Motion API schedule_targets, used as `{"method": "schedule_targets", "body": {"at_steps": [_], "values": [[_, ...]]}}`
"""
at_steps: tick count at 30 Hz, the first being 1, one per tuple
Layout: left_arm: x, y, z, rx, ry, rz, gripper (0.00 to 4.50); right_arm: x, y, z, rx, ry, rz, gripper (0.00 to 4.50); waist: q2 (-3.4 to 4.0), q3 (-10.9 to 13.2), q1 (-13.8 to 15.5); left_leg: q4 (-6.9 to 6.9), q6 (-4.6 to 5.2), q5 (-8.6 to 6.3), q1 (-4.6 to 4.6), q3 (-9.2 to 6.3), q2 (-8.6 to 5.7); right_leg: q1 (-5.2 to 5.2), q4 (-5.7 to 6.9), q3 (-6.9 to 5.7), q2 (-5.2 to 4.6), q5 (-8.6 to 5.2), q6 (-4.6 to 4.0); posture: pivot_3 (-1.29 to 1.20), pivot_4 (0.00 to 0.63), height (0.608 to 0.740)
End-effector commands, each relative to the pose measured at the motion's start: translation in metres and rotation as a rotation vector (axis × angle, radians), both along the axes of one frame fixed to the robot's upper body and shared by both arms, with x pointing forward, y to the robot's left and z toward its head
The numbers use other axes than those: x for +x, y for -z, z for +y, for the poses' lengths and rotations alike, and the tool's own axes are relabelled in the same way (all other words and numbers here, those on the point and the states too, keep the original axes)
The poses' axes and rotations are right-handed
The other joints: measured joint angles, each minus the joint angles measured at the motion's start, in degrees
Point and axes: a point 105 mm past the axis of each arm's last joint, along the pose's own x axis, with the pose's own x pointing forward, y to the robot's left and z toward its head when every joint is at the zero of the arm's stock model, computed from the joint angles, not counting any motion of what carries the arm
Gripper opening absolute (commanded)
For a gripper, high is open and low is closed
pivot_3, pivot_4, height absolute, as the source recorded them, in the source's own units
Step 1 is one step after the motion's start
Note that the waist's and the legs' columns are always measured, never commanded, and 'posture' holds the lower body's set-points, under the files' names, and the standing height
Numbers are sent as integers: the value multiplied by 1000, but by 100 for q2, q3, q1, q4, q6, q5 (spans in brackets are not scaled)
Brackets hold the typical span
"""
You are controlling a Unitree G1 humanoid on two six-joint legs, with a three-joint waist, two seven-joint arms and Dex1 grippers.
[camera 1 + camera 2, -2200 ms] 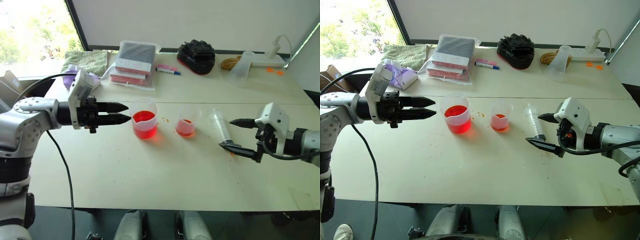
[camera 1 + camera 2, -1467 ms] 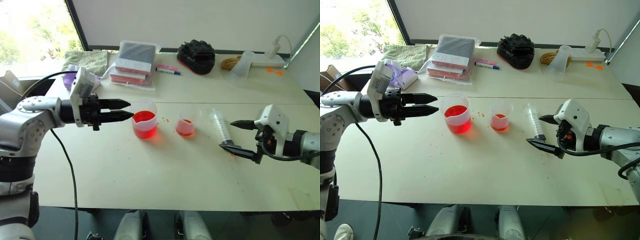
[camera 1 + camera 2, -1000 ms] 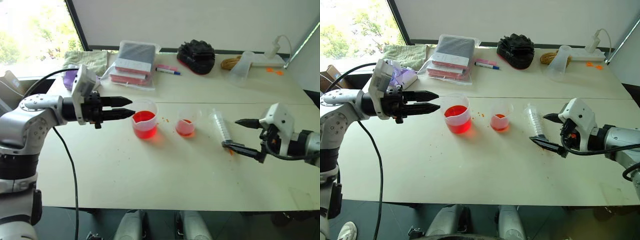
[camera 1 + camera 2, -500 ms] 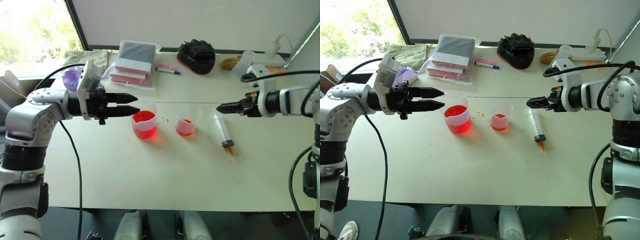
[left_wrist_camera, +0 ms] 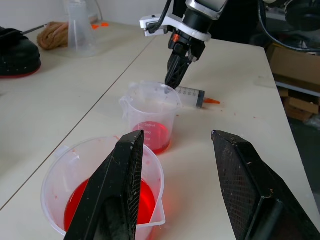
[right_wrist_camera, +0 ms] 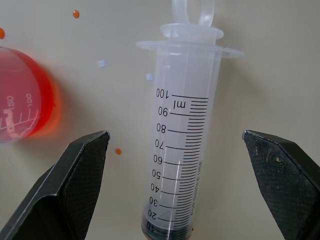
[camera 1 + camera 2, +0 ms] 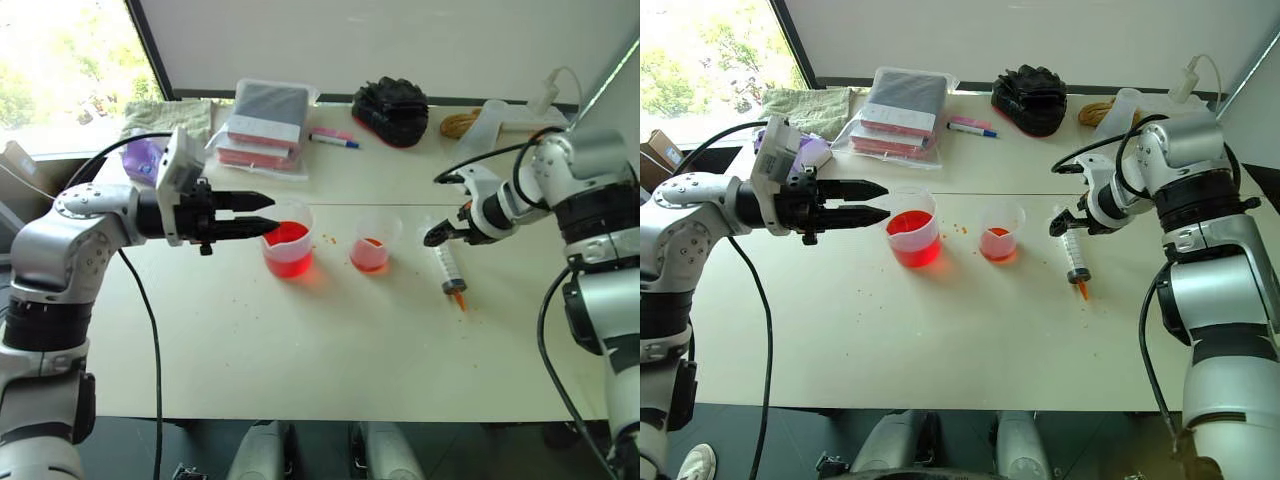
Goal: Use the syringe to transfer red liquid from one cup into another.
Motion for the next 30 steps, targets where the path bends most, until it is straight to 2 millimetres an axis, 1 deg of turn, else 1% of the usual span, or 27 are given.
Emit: {"method": "schedule_targets", "body": {"at_steps": [1,5,10,13,15,17,18,21,23,27,29,30], "values": [[-6,-13,3,-9,-7,-55,2235,4,-8,6,-11,-4,-14,4445,0,0,0,0,0,0,0,0,0,0,0,0,0,0,0,0,150,740],[-8,-12,4,-10,-20,-52,2235,5,3,9,-39,1,15,4445,1,0,-3,0,0,0,1,-1,0,0,2,0,1,0,0,0,150,740],[-11,-11,6,-9,-32,-48,2235,7,15,5,-74,15,33,4445,1,0,0,0,0,0,0,-1,0,-1,3,0,-1,0,0,0,150,740],[-12,-13,8,-11,-45,-52,2235,8,18,6,-84,14,41,3635,1,0,-2,0,0,0,0,-1,0,-1,2,0,-1,0,0,0,150,740],[-12,-14,9,-13,-52,-54,2235,8,19,9,-80,-1,44,2717,1,0,-8,0,-1,0,0,-1,0,-1,2,0,-1,0,0,0,150,740],[-12,-15,9,-13,-56,-55,2235,8,18,11,-81,-8,42,1634,1,-1,-12,0,-1,0,0,-1,0,-1,3,0,-1,0,0,0,150,740],[-12,-15,10,-12,-58,-57,2235,9,18,11,-79,-12,40,1350,1,-1,-13,0,-1,0,1,-2,0,0,3,0,0,0,0,0,150,740],[-10,-17,11,-13,-62,-60,2235,8,16,12,-72,-17,34,1309,1,-1,-15,0,-1,0,2,-2,0,0,2,0,0,0,0,0,150,740],[-8,-19,11,-12,-62,-64,2235,9,11,11,-74,-23,10,1309,1,-1,-15,-1,-1,0,2,-2,0,-1,2,0,0,0,0,0,150,740],[-3,-25,12,-19,-67,-80,2235,17,-9,6,-80,-31,-116,1309,1,0,-13,-1,-1,1,0,-2,0,-3,2,0,-1,0,0,0,150,740],[1,-32,14,-37,-71,-92,2235,27,-33,0,-118,-32,-263,1309,2,0,7,-1,-1,1,-1,-1,-2,-4,2,0,-2,0,0,0,150,740],[3,-37,14,-51,-74,-102,2235,33,-53,-2,-124,-43,-385,1309,2,0,7,-1,-1,1,-2,-2,-2,-4,2,-2,-3,0,0,0,150,740]]}}
